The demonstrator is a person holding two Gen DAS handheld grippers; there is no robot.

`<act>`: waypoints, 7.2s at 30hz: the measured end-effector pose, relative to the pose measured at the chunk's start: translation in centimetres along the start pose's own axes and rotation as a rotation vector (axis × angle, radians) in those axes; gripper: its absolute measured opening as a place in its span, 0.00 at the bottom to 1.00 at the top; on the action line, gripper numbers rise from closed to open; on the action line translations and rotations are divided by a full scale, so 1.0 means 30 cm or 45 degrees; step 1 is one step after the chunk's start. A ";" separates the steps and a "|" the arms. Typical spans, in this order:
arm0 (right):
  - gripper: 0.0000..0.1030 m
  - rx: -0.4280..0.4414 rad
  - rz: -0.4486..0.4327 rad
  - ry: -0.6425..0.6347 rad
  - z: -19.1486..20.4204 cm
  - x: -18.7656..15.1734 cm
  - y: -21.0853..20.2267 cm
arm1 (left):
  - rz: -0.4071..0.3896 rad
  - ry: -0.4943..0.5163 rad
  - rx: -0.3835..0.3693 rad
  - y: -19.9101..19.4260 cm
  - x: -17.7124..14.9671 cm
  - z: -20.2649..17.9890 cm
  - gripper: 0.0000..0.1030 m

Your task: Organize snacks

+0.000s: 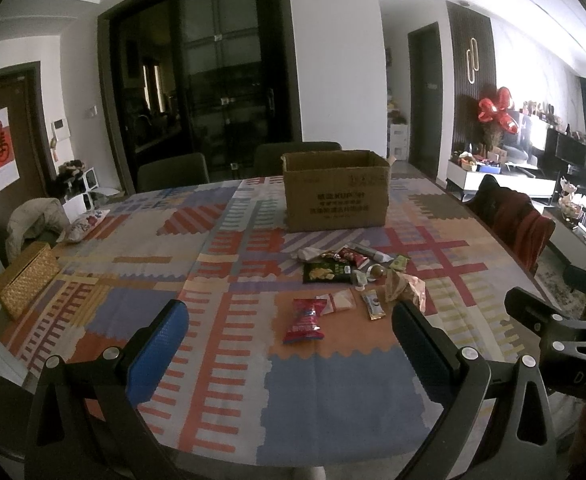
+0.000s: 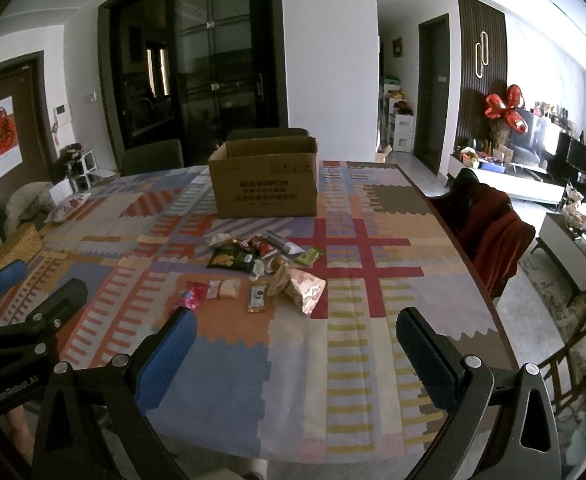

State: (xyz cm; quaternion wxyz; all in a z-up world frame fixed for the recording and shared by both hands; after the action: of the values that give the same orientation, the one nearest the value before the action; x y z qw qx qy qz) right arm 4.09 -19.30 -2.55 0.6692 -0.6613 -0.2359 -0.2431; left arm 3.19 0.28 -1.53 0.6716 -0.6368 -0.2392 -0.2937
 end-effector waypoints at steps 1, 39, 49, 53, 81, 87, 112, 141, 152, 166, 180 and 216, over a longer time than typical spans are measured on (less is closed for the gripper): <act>0.98 -0.001 -0.001 0.001 0.000 0.000 0.000 | -0.001 0.000 -0.001 0.000 0.000 0.000 1.00; 0.55 0.171 0.335 -0.044 0.185 0.131 0.477 | 0.305 0.105 -0.154 0.453 0.097 0.071 0.67; 0.43 0.149 0.515 -0.008 0.220 0.132 0.689 | 0.467 0.218 -0.298 0.639 0.086 0.036 0.62; 0.41 0.151 0.561 -0.015 0.220 0.122 0.746 | 0.538 0.211 -0.317 0.703 0.067 0.024 0.60; 0.34 0.151 0.617 -0.175 0.226 0.181 0.931 | 0.751 0.055 -0.319 0.904 0.038 0.010 0.38; 0.20 0.176 0.626 -0.173 0.223 0.179 0.932 | 0.741 0.038 -0.316 0.901 0.041 0.020 0.32; 0.20 0.189 0.320 -0.210 0.212 0.336 0.625 | 0.462 0.085 -0.286 0.658 0.270 0.023 0.32; 0.20 0.166 0.080 -0.142 0.135 0.775 0.598 | 0.249 0.161 -0.324 0.687 0.782 -0.026 0.32; 0.20 0.167 0.108 -0.141 0.114 0.970 0.701 | 0.275 0.164 -0.323 0.784 0.992 -0.053 0.32; 0.20 0.167 0.264 -0.127 0.088 1.141 0.893 | 0.486 0.126 -0.343 1.007 1.143 -0.081 0.32; 0.46 0.090 0.326 -0.092 0.056 1.175 0.958 | 0.451 0.115 -0.220 1.028 1.183 -0.042 0.72; 0.53 0.198 0.213 -0.124 0.075 0.811 0.556 | 0.208 0.088 -0.242 0.553 0.809 -0.007 0.81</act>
State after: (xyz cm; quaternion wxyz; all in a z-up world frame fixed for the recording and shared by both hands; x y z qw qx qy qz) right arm 33.48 -17.28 0.12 0.7243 -0.6358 -0.2301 -0.1350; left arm 32.07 -1.82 3.46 0.6377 -0.7045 -0.1344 -0.2810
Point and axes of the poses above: each gripper's, at about its wrist camera, not at the fingertips, and y roughly the way its jaws point, z to its left, x to its top, the point moved 4 cm from there along y, roughly the way its jaws point, and after that the axes turned 14 degrees about z, right-handed, at the moved point
